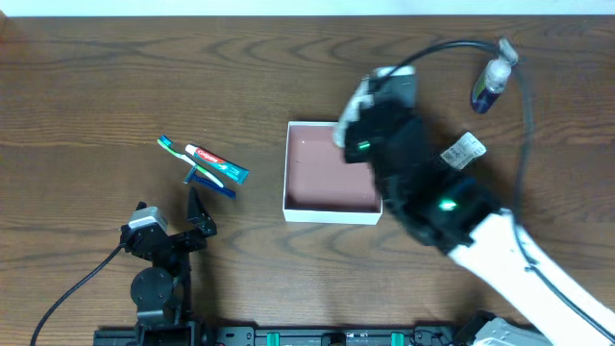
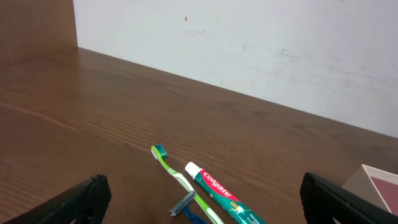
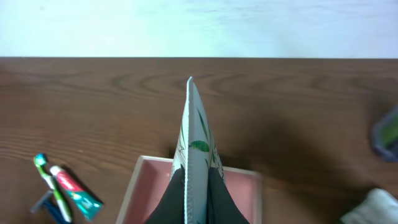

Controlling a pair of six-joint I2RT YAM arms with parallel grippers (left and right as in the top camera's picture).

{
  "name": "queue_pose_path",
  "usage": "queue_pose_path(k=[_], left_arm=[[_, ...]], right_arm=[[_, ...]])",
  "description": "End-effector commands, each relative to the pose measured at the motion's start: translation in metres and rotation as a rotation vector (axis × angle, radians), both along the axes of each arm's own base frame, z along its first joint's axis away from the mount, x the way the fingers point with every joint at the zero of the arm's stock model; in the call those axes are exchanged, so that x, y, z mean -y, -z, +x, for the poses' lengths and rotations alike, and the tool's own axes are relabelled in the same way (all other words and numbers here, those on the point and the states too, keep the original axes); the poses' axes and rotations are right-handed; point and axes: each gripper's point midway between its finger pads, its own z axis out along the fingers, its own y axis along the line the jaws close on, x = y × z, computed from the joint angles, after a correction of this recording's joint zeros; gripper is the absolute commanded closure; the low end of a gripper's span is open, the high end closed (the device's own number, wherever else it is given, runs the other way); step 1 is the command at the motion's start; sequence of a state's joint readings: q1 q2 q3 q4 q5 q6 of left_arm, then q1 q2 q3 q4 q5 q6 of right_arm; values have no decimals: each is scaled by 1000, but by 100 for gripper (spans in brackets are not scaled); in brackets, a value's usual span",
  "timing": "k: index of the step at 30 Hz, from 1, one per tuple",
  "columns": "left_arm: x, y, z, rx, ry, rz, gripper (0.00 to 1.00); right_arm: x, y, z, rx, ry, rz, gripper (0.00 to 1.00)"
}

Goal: Pack container
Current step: 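Carry the lotion tube over the box and lower it inside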

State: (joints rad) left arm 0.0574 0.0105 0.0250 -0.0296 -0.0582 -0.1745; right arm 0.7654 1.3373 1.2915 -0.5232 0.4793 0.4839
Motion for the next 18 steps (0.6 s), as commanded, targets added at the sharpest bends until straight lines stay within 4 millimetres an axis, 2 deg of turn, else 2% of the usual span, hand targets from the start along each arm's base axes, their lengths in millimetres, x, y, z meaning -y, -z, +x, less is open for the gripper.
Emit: queue_pose_path(k=[1,4,8,12,18], left_arm=[[-2,18,-1,-57,-10,18,2],[-2,18,-1,-57,-10,18,2],[-2,18,-1,-57,-10,18,2],[-2,18,-1,-57,-10,18,2],[-2,18,-1,-57,-10,18,2]], right_arm=[[-17,-1,2,60,99,6,99],[-38,17,1,56,113,-9,99],[-55,40,1,38,129,-28,99],[-61,56,3,13,145,-18,99],[-66,68,7,-2,164,-2,99]])
